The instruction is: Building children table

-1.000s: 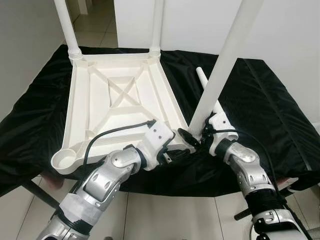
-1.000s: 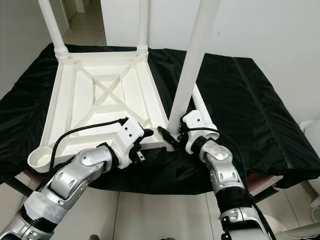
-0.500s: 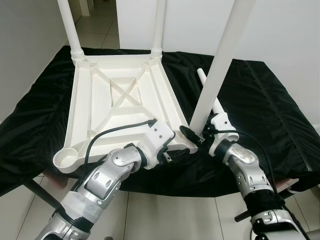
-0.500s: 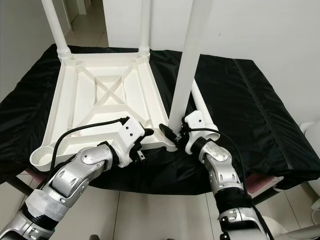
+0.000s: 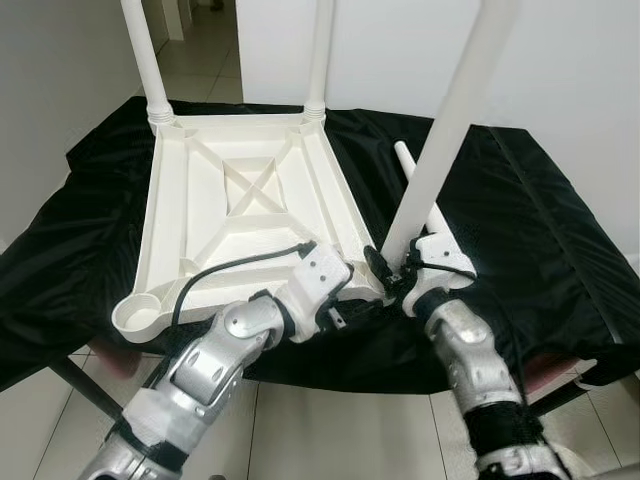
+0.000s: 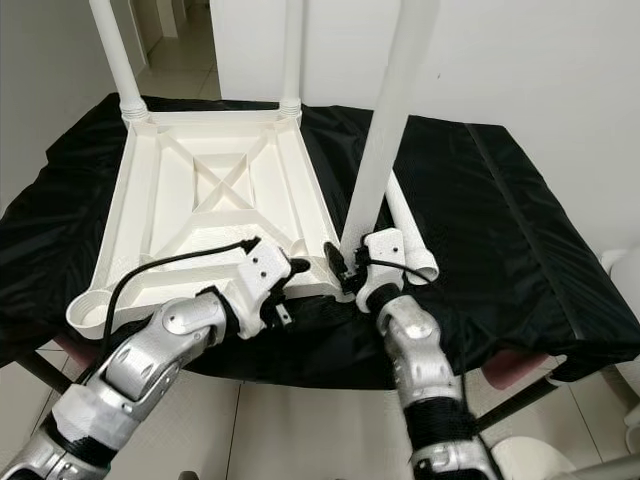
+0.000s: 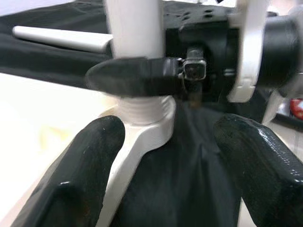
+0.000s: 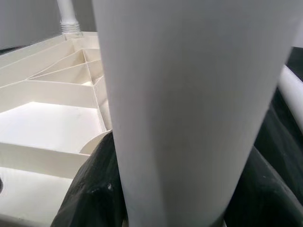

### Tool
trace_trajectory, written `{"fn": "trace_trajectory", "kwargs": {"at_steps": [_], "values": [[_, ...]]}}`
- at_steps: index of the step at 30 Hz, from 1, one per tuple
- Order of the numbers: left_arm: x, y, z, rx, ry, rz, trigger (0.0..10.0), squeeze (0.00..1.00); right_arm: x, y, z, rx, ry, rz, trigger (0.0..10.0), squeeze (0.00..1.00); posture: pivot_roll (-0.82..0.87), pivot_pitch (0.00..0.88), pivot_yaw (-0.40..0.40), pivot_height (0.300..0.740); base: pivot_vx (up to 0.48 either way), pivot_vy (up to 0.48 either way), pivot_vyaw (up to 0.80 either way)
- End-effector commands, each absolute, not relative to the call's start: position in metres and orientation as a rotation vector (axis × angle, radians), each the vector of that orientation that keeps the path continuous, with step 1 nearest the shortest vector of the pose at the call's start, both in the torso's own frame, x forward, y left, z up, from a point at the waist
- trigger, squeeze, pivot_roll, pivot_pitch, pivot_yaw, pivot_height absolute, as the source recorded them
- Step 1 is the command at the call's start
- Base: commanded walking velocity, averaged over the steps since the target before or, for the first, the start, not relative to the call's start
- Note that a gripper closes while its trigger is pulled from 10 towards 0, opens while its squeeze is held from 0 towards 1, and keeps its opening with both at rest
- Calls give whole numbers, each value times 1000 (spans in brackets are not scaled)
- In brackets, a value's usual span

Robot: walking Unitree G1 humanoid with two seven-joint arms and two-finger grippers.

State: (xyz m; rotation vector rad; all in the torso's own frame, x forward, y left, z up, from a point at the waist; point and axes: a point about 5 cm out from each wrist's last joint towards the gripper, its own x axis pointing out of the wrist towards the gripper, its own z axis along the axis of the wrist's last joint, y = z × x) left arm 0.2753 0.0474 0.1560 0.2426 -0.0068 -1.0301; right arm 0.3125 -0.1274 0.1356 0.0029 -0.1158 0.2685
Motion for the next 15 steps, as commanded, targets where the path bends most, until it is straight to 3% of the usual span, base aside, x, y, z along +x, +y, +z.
{"fn": "trace_trajectory", "kwargs": {"at_steps": [1, 4, 6, 8, 11, 15], "values": [[273, 47, 155, 260, -11, -1063, 10000, 0, 311, -132, 129, -15, -76, 199, 10000, 0, 21, 19, -57, 740, 0, 0, 0], [274, 48, 155, 249, -17, -1046, 10000, 0, 307, -131, 126, 23, -71, -28, 10000, 0, 21, 20, -68, 740, 0, 0, 0], [275, 48, 155, 241, -12, -1043, 10000, 0, 305, -124, 122, 72, -46, -63, 10000, 0, 21, 20, -68, 740, 0, 0, 0], [275, 49, 154, 245, -13, -1038, 10000, 0, 304, -120, 121, 82, -43, -79, 10000, 0, 20, 18, -68, 740, 0, 0, 0], [277, 47, 156, 222, -14, -1041, 10000, 0, 301, -95, 132, 107, -100, 40, 10000, 0, 13, 17, -54, 740, 0, 0, 0], [276, 46, 157, 236, -31, -1058, 10000, 0, 300, -98, 136, 136, -119, 62, 10000, 0, 11, 8, -49, 740, 0, 0, 0]]}}
